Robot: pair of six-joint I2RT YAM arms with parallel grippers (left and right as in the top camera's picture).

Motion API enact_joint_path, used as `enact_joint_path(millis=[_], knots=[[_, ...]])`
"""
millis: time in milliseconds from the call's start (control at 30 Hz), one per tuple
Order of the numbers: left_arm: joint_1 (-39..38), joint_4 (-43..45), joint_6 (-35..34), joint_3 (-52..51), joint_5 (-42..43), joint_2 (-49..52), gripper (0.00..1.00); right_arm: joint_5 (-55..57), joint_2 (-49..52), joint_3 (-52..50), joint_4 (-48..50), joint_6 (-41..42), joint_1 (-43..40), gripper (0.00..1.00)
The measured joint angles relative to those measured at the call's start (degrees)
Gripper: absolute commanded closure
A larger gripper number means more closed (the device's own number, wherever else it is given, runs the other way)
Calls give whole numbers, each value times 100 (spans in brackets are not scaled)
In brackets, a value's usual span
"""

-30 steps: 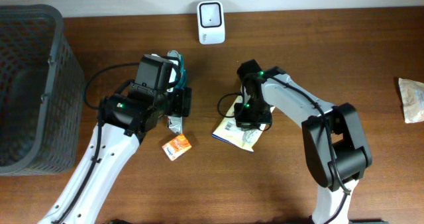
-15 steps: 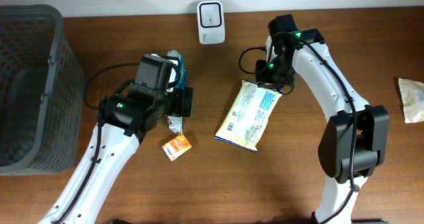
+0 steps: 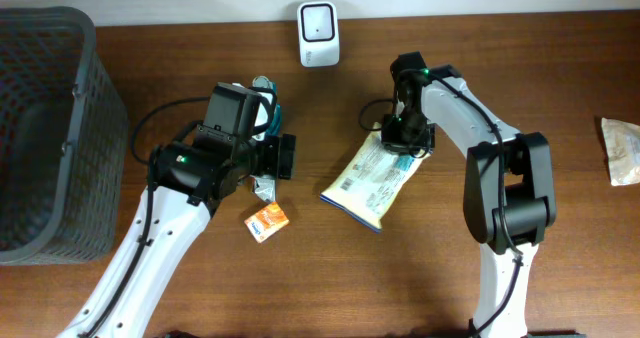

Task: Scan the item barcode

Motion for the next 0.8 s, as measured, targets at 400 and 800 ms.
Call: enact_joint_path(millis=[400, 800], knots=[[0, -13, -7, -57, 267, 2, 16, -68, -289, 1287, -2640, -472, -85, 63], [0, -31, -201, -83, -142, 33, 16, -431, -293, -155, -2389, -789, 1025, 63]])
